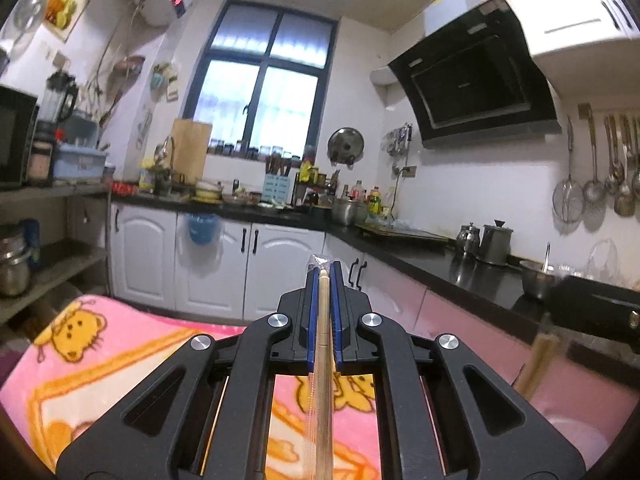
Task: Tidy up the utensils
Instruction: 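Lift both held chopsticks and carry them above the green caddy, then open the left tool to drop its chopstick into the caddy while the right tool releases its own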
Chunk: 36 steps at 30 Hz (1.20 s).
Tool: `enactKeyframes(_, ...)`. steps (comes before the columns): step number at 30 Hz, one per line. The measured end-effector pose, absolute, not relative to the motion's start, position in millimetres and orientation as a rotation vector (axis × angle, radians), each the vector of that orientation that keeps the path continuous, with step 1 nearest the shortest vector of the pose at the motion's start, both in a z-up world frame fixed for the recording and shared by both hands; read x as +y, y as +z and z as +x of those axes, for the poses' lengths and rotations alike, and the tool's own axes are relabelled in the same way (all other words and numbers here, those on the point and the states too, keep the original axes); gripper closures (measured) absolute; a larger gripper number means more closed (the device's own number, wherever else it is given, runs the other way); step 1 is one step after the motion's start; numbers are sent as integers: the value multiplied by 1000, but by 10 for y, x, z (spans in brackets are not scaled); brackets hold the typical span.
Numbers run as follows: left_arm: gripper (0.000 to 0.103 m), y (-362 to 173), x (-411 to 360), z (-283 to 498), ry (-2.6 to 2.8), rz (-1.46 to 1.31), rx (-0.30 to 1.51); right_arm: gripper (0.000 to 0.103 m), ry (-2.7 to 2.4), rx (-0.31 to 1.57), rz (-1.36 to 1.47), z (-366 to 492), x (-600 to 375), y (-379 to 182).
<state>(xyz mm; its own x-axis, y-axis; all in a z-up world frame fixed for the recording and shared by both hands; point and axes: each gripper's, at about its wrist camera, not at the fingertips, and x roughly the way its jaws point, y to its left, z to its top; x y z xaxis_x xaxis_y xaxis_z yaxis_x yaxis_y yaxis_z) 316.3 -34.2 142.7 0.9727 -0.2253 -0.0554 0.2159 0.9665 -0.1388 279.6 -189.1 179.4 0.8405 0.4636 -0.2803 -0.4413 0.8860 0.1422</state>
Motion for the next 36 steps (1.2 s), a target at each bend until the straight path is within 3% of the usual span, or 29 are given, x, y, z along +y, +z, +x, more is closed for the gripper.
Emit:
enactKeyframes(15,99,1262,-238,3039,-264,-124,107,98,474,433,122,2771,-2155,1348)
enactKeyframes(19,95,1211,-146,2951,-274,-153,145,98,480,451,126,2687,-2199,1273)
enactKeyframes(29,93,1070,15,2742,-276,-182,278,85,469,484,142,2570,-2289,1147)
enactKeyframes(36,79,1089,117,2582,-306,-218,358,78,458,490,142,2492,-2346,1118)
